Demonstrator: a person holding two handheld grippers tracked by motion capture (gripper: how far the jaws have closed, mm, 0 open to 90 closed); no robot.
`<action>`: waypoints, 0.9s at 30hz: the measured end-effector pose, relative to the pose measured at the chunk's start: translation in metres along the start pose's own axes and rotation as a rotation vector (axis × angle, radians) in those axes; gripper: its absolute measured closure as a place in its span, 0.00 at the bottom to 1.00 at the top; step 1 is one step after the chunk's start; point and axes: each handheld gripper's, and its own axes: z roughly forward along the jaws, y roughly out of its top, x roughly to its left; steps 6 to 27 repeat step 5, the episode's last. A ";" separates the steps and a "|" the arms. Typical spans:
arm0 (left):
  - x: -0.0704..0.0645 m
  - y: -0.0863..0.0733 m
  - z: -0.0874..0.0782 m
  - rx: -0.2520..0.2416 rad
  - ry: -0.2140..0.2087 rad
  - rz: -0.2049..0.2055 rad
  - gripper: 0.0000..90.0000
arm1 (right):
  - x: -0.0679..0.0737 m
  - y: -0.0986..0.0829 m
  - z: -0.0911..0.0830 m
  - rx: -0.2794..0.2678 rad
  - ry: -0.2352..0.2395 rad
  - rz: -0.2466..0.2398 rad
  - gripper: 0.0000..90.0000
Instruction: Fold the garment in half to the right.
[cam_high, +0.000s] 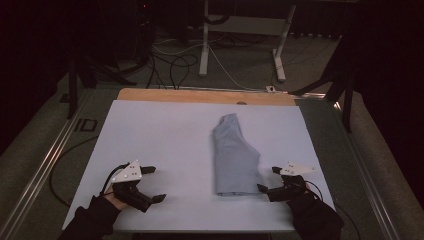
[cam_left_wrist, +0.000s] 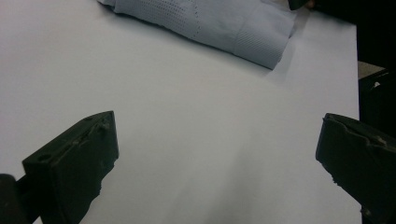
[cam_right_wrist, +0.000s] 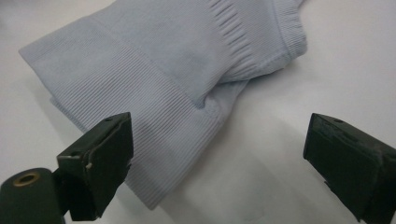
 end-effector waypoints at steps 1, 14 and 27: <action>0.000 0.000 0.000 0.004 0.000 0.004 0.01 | 0.001 0.000 0.000 0.002 -0.003 -0.007 0.09; 0.000 0.000 0.000 0.004 0.000 0.004 0.01 | 0.001 0.000 0.000 -0.002 -0.004 -0.004 0.09; 0.000 0.000 0.000 0.004 0.000 0.004 0.01 | 0.001 0.000 0.000 -0.002 -0.004 -0.004 0.09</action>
